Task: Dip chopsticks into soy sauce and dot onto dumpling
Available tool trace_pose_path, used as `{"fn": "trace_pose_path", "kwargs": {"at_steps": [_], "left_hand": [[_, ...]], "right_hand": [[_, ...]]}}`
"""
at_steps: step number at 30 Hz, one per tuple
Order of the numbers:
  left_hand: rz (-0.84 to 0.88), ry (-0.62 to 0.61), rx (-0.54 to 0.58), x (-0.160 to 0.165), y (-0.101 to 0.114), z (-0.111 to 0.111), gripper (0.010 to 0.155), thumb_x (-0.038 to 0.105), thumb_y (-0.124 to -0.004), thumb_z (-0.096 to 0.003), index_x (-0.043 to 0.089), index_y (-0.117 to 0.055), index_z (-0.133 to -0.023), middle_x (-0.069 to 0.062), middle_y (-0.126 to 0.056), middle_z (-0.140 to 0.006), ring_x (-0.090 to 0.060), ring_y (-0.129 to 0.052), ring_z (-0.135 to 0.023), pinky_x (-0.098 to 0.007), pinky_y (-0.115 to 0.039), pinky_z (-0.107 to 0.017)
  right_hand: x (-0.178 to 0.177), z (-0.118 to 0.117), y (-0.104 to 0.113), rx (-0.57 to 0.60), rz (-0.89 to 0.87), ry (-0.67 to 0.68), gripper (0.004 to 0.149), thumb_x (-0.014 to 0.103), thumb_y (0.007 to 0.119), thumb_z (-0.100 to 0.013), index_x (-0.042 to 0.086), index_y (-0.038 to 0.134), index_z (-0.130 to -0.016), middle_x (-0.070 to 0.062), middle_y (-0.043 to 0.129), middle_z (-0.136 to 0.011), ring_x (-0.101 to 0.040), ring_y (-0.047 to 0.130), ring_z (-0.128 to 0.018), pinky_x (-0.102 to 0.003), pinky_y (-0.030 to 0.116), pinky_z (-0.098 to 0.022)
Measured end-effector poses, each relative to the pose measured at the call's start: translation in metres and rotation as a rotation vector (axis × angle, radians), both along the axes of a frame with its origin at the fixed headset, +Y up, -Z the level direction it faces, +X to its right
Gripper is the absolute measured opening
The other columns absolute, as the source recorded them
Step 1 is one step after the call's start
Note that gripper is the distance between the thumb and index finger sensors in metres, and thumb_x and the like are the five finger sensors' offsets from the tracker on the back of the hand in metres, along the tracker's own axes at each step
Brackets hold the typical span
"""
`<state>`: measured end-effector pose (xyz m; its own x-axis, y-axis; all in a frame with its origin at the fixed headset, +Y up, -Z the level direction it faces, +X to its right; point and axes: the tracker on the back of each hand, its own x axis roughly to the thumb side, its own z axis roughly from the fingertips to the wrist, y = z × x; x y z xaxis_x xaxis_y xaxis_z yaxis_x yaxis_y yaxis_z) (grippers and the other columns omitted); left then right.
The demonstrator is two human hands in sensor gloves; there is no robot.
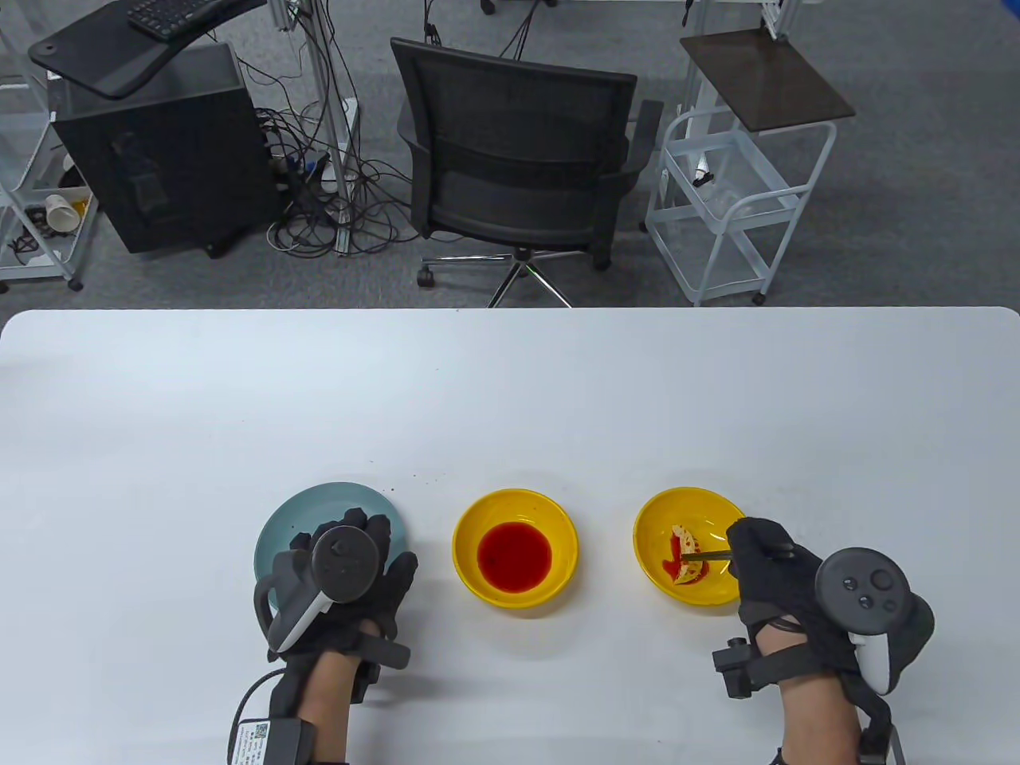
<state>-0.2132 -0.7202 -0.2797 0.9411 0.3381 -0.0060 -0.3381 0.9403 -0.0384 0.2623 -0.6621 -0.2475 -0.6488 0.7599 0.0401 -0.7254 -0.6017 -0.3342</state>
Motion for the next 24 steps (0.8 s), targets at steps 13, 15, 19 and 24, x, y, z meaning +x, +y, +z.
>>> {"fn": "trace_pose_path", "kwargs": {"at_steps": [13,15,19,24], "left_hand": [[-0.007,-0.010,0.023,0.001,0.001,0.000,0.074,0.062,-0.072,-0.0468,0.019,-0.067,-0.107,-0.008,-0.056,-0.115,-0.045,-0.063,-0.103,-0.072,-0.041,-0.072],[-0.008,-0.011,0.023,0.002,0.001,0.000,0.074,0.062,-0.072,-0.0469,0.019,-0.066,-0.107,-0.008,-0.055,-0.115,-0.045,-0.063,-0.103,-0.072,-0.041,-0.072],[-0.007,-0.012,0.018,0.002,0.001,0.001,0.074,0.062,-0.072,-0.0469,0.019,-0.066,-0.107,-0.008,-0.055,-0.115,-0.045,-0.063,-0.103,-0.072,-0.041,-0.072],[0.000,-0.012,0.019,0.002,0.001,0.001,0.074,0.062,-0.072,-0.0469,0.019,-0.066,-0.107,-0.008,-0.055,-0.115,-0.045,-0.063,-0.103,-0.072,-0.041,-0.072]], "right_hand": [[-0.074,0.009,-0.001,0.235,0.029,0.360,0.049,0.045,0.082,-0.041,0.014,0.086,-0.079,-0.016,0.103,-0.069,-0.040,0.105,-0.053,-0.072,0.063,-0.063],[-0.089,0.009,-0.008,0.220,0.071,0.406,0.049,0.045,0.083,-0.040,0.015,0.087,-0.079,-0.016,0.104,-0.069,-0.039,0.106,-0.054,-0.071,0.064,-0.063],[-0.111,0.008,-0.022,0.192,0.125,0.486,0.051,0.048,0.077,-0.042,0.014,0.086,-0.080,-0.016,0.102,-0.070,-0.040,0.105,-0.055,-0.072,0.061,-0.064],[-0.126,0.004,-0.038,0.116,0.123,0.534,0.055,0.048,0.073,-0.044,0.010,0.083,-0.082,-0.019,0.100,-0.072,-0.043,0.102,-0.057,-0.074,0.058,-0.064]]}}
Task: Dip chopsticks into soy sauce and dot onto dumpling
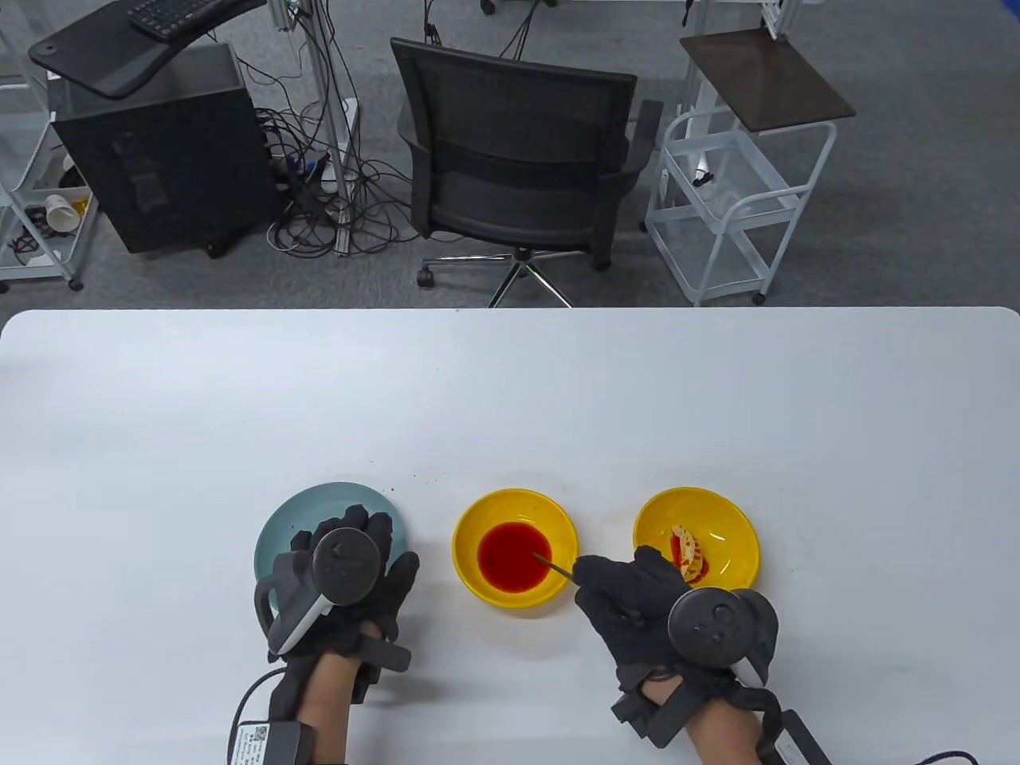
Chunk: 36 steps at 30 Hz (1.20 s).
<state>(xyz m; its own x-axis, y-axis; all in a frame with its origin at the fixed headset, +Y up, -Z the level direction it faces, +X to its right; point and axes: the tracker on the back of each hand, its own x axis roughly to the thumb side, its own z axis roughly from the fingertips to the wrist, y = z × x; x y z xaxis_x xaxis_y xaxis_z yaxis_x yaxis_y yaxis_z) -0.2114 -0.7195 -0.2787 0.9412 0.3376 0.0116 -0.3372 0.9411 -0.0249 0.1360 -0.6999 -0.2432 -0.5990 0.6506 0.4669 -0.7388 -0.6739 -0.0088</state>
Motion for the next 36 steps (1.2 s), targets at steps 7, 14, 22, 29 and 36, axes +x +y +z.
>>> {"fn": "trace_pose_path", "kwargs": {"at_steps": [7,14,22,29,36], "left_hand": [[0.004,-0.004,0.004,0.000,0.000,0.000,0.074,0.062,-0.072,-0.0470,0.019,-0.066,-0.107,-0.008,-0.055,-0.116,-0.045,-0.063,-0.103,-0.072,-0.041,-0.072],[0.010,0.001,0.002,-0.001,0.000,0.001,0.074,0.062,-0.072,-0.0469,0.019,-0.066,-0.107,-0.008,-0.054,-0.116,-0.045,-0.062,-0.103,-0.072,-0.040,-0.072],[0.005,0.002,-0.005,-0.001,0.001,0.002,0.075,0.062,-0.072,-0.0471,0.019,-0.065,-0.108,-0.008,-0.051,-0.117,-0.045,-0.058,-0.106,-0.072,-0.039,-0.072],[0.006,0.001,0.007,-0.002,0.001,0.001,0.075,0.062,-0.072,-0.0471,0.020,-0.063,-0.108,-0.009,-0.048,-0.118,-0.046,-0.054,-0.108,-0.072,-0.039,-0.072],[0.006,0.005,-0.003,-0.002,0.002,0.002,0.075,0.063,-0.072,-0.0471,0.020,-0.063,-0.108,-0.009,-0.048,-0.118,-0.046,-0.055,-0.108,-0.072,-0.039,-0.072]], "right_hand": [[-0.009,-0.003,-0.013,-0.036,0.092,-0.006,0.055,0.048,0.075,-0.043,0.011,0.082,-0.084,-0.019,0.098,-0.075,-0.043,0.101,-0.060,-0.074,0.058,-0.064],[-0.011,-0.003,-0.014,-0.037,0.104,-0.010,0.055,0.048,0.075,-0.043,0.011,0.082,-0.084,-0.019,0.098,-0.076,-0.043,0.100,-0.061,-0.074,0.059,-0.064],[-0.010,-0.003,-0.013,-0.044,0.100,-0.010,0.055,0.048,0.075,-0.043,0.011,0.082,-0.084,-0.019,0.098,-0.076,-0.043,0.100,-0.061,-0.074,0.059,-0.064],[-0.010,-0.003,-0.013,-0.035,0.103,-0.001,0.054,0.047,0.075,-0.043,0.011,0.083,-0.083,-0.019,0.098,-0.075,-0.043,0.101,-0.060,-0.074,0.059,-0.064],[-0.005,-0.002,-0.006,-0.036,0.034,0.024,0.053,0.047,0.076,-0.043,0.012,0.085,-0.081,-0.018,0.100,-0.073,-0.042,0.102,-0.058,-0.074,0.059,-0.064]]}}
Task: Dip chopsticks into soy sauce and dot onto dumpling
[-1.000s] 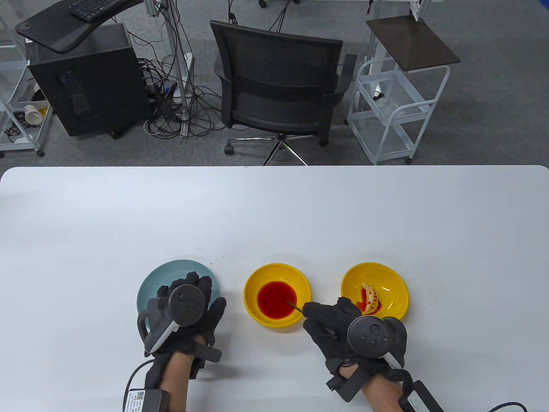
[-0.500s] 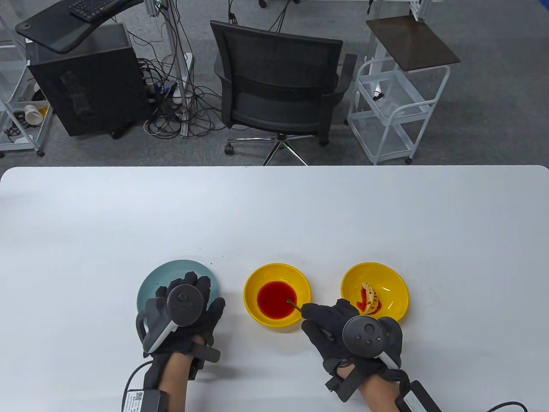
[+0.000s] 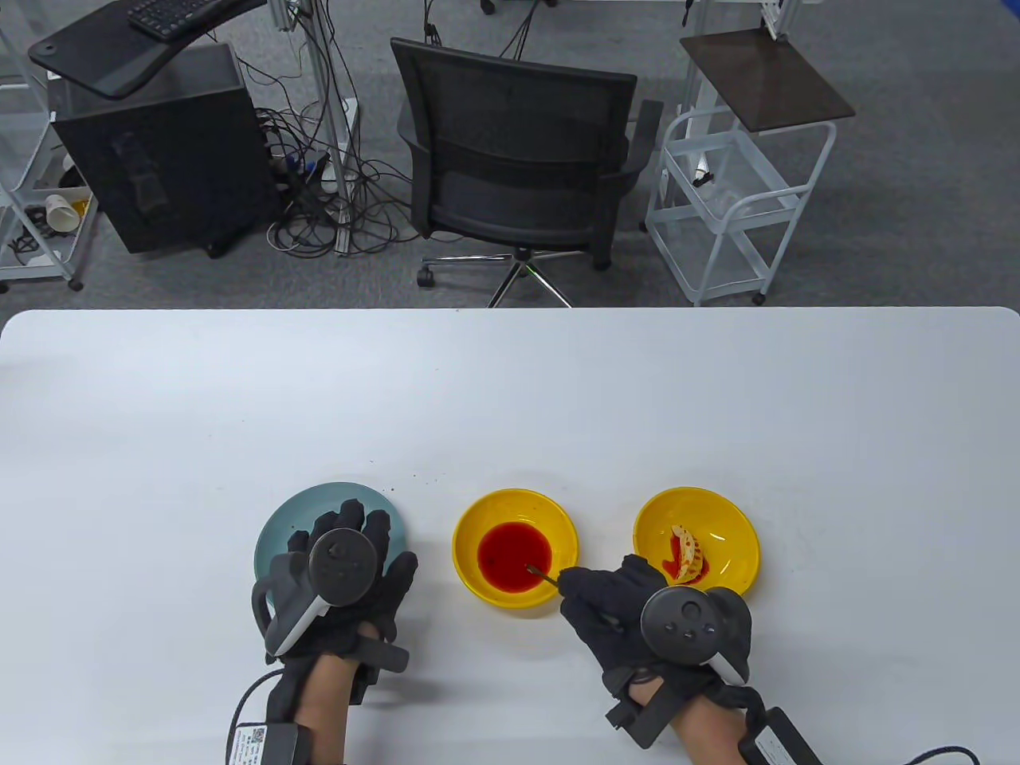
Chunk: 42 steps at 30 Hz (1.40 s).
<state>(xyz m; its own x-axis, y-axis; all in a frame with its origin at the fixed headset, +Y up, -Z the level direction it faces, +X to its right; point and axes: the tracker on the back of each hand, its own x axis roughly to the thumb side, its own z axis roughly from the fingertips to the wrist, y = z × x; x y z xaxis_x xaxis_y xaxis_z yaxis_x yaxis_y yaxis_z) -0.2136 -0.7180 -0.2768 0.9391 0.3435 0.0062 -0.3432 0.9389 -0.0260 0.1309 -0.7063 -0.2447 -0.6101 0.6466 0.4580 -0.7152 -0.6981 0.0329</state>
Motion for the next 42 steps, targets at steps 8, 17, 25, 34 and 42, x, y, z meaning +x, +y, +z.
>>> {"fn": "trace_pose_path", "kwargs": {"at_steps": [8,17,25,34,42], "left_hand": [[0.007,0.001,-0.002,-0.001,0.001,0.000,0.075,0.062,-0.072,-0.0470,0.020,-0.063,-0.108,-0.009,-0.049,-0.118,-0.046,-0.056,-0.107,-0.072,-0.039,-0.072],[0.004,-0.002,-0.016,0.001,0.000,-0.001,0.075,0.062,-0.072,-0.0472,0.020,-0.063,-0.108,-0.009,-0.049,-0.118,-0.046,-0.056,-0.107,-0.072,-0.039,-0.072],[0.001,0.000,-0.029,0.001,0.000,0.000,0.075,0.062,-0.072,-0.0472,0.020,-0.063,-0.108,-0.009,-0.049,-0.118,-0.046,-0.056,-0.106,-0.073,-0.039,-0.072],[0.007,0.004,-0.044,0.000,0.000,0.000,0.075,0.063,-0.072,-0.0472,0.020,-0.063,-0.109,-0.009,-0.048,-0.118,-0.046,-0.056,-0.106,-0.073,-0.038,-0.072],[0.012,0.008,-0.050,-0.001,0.000,0.000,0.075,0.063,-0.071,-0.0474,0.020,-0.063,-0.109,-0.009,-0.048,-0.118,-0.047,-0.056,-0.106,-0.073,-0.038,-0.072]], "right_hand": [[0.052,0.005,0.040,0.087,-0.199,-0.146,0.054,0.046,0.075,-0.044,0.007,0.084,-0.081,-0.022,0.098,-0.071,-0.046,0.099,-0.056,-0.075,0.055,-0.065],[0.118,0.004,0.054,0.081,-0.135,-0.466,0.053,0.046,0.075,-0.044,0.006,0.086,-0.078,-0.022,0.100,-0.066,-0.045,0.099,-0.051,-0.075,0.056,-0.065],[0.130,-0.005,0.044,-0.034,-0.123,-0.523,0.054,0.046,0.075,-0.044,0.006,0.085,-0.079,-0.023,0.099,-0.067,-0.045,0.098,-0.051,-0.075,0.056,-0.065],[0.123,-0.007,0.042,-0.109,-0.042,-0.442,0.057,0.045,0.073,-0.044,0.006,0.078,-0.084,-0.023,0.093,-0.076,-0.048,0.093,-0.060,-0.078,0.049,-0.066],[0.125,-0.006,0.043,-0.137,-0.032,-0.401,0.056,0.046,0.073,-0.044,0.007,0.077,-0.085,-0.022,0.091,-0.078,-0.048,0.090,-0.063,-0.078,0.047,-0.067]]}}
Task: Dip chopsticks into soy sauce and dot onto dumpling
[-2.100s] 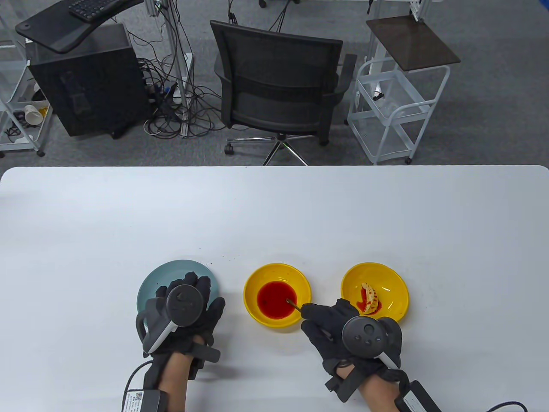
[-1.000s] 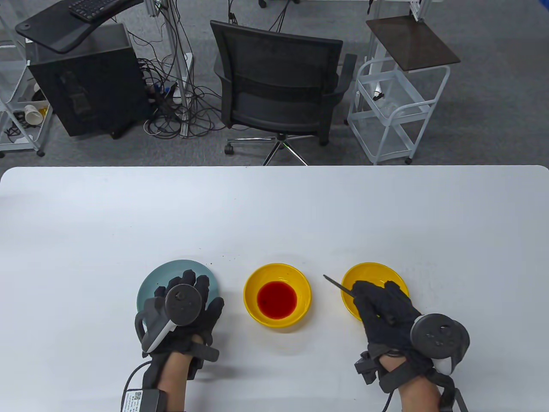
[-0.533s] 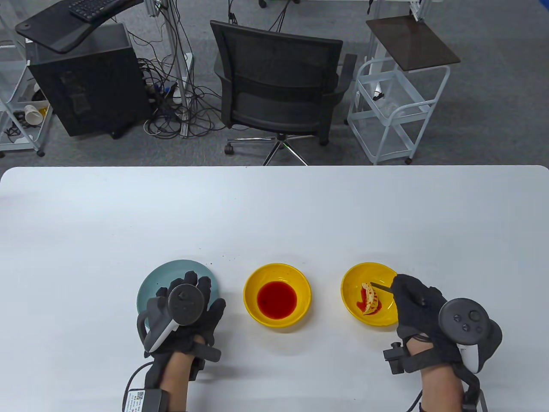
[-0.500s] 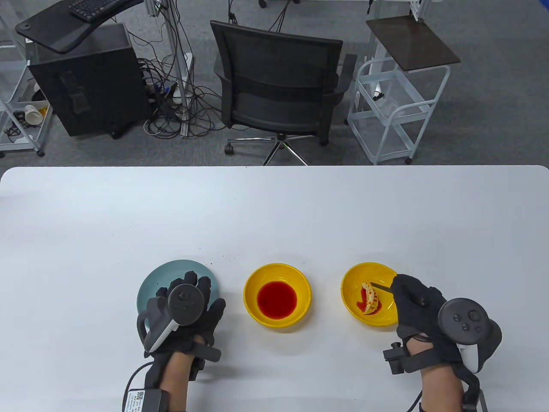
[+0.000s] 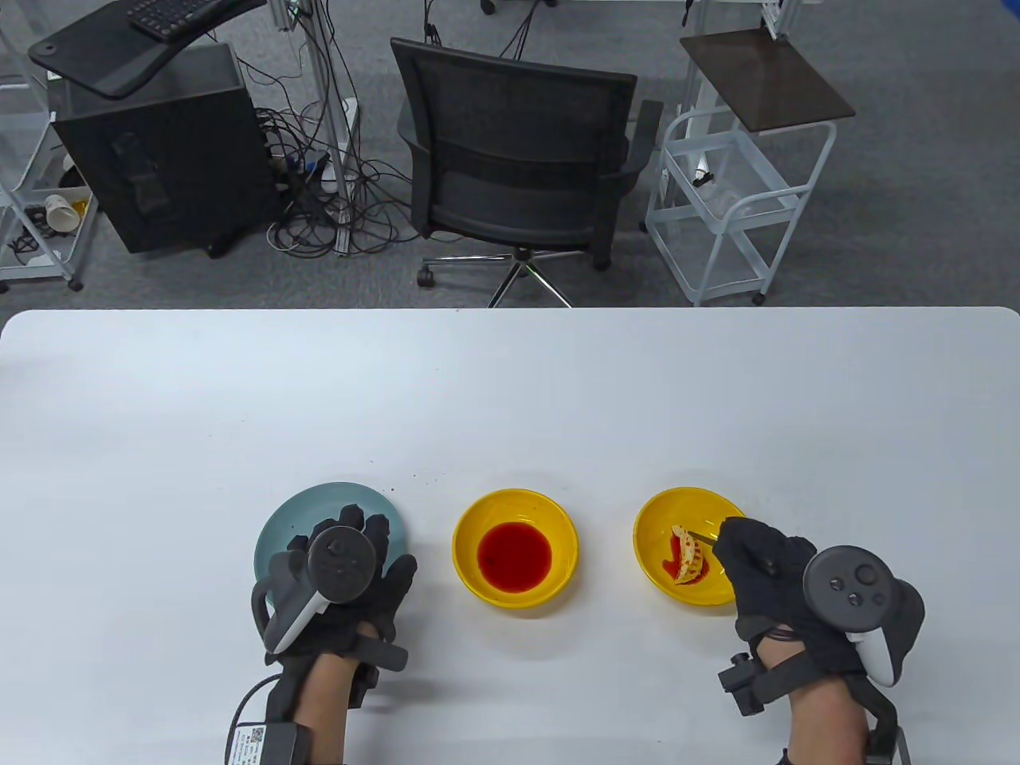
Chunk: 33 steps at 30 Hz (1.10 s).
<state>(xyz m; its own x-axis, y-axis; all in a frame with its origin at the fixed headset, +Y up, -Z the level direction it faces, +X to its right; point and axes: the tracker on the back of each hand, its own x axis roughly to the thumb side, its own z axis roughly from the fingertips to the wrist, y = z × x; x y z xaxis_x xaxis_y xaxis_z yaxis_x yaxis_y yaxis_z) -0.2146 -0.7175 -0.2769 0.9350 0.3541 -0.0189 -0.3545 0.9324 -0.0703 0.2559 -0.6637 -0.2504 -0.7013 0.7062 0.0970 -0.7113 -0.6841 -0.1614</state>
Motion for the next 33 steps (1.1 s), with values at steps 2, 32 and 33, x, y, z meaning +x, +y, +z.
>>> {"fn": "trace_pose_path", "kwargs": {"at_steps": [2,32,33], "left_hand": [[0.002,0.001,-0.003,0.000,0.000,0.000,0.076,0.063,-0.071,-0.0473,0.020,-0.063,-0.109,-0.009,-0.048,-0.118,-0.047,-0.056,-0.106,-0.073,-0.038,-0.072],[-0.005,0.008,-0.014,-0.001,0.000,0.000,0.076,0.063,-0.071,-0.0474,0.020,-0.062,-0.109,-0.009,-0.048,-0.118,-0.047,-0.056,-0.106,-0.073,-0.038,-0.072],[-0.005,0.007,-0.015,-0.001,0.000,0.000,0.076,0.063,-0.071,-0.0474,0.020,-0.062,-0.109,-0.009,-0.047,-0.118,-0.047,-0.055,-0.106,-0.073,-0.038,-0.072]], "right_hand": [[0.002,0.001,0.001,-0.010,-0.003,0.008,0.056,0.046,0.073,-0.044,0.008,0.078,-0.085,-0.022,0.091,-0.078,-0.048,0.090,-0.063,-0.078,0.047,-0.067],[0.003,0.002,-0.001,-0.016,0.025,-0.025,0.055,0.046,0.074,-0.044,0.009,0.081,-0.085,-0.022,0.093,-0.077,-0.047,0.093,-0.061,-0.077,0.049,-0.066],[0.004,0.003,0.000,-0.017,0.019,-0.026,0.055,0.046,0.074,-0.044,0.009,0.081,-0.084,-0.022,0.093,-0.076,-0.047,0.093,-0.060,-0.077,0.049,-0.066]]}}
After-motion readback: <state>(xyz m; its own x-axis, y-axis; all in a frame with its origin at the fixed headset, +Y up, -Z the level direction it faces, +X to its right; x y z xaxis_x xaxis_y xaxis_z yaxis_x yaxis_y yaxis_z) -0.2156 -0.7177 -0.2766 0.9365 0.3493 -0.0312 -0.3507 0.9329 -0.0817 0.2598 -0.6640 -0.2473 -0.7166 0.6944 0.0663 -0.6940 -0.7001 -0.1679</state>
